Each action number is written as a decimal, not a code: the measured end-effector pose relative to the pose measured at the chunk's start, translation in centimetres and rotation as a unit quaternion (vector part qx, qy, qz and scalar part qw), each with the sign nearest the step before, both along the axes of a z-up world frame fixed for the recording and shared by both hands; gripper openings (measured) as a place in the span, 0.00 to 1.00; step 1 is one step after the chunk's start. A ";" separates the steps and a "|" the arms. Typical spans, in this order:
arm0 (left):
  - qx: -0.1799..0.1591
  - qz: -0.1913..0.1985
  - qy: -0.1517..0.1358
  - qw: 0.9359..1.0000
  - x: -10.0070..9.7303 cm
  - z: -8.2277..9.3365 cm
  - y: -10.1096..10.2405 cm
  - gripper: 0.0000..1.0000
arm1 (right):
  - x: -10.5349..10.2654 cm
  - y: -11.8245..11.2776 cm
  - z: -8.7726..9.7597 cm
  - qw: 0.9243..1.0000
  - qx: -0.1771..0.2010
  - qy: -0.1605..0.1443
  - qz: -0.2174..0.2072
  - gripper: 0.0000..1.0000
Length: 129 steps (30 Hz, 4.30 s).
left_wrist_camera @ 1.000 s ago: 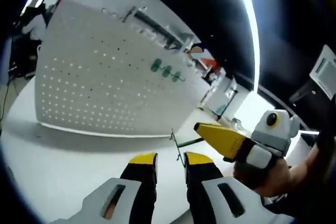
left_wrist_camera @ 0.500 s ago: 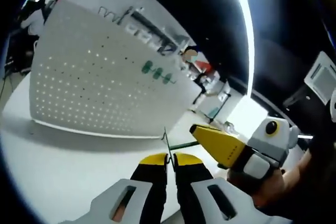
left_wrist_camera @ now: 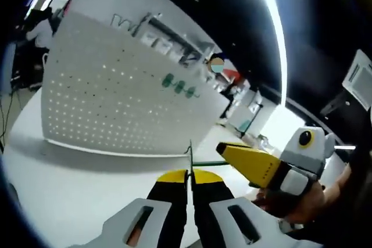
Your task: Insert the hook assembly into the mounting plate slot until the hook locks in place.
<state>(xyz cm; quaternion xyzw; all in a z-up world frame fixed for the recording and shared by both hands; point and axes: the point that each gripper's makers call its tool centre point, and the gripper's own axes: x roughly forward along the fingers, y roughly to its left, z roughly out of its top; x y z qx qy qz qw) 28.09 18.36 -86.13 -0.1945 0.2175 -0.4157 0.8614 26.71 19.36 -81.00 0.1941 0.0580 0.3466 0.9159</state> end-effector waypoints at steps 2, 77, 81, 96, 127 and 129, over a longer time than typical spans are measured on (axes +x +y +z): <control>0.002 0.012 -0.009 1.000 0.3 0.1 0.4 0.01 | 0.1 -0.3 0.1 1.000 -0.011 -0.001 0.005 0.08; 0.083 -0.046 -0.114 0.989 -1.1 -1.3 -1.5 0.57 | 2.4 -4.7 -2.4 0.996 -0.079 0.016 -0.023 0.00; 0.072 -0.035 -0.118 0.990 -0.9 -0.9 -1.6 0.71 | 3.1 -5.5 -2.1 0.995 -0.090 0.001 -0.039 0.00; 0.075 -0.007 -0.129 0.989 -0.3 -0.4 -1.1 0.94 | 6.8 -10.9 -0.6 0.981 -0.123 -0.050 -0.140 0.00; 0.092 0.015 -0.111 0.990 0.4 -1.9 0.8 1.00 | 15.5 -23.2 1.4 0.937 -0.120 -0.092 -0.316 0.00; 0.091 0.016 -0.109 0.990 0.6 -1.9 0.8 1.00 | 16.0 -23.9 1.3 0.935 -0.115 -0.088 -0.323 0.00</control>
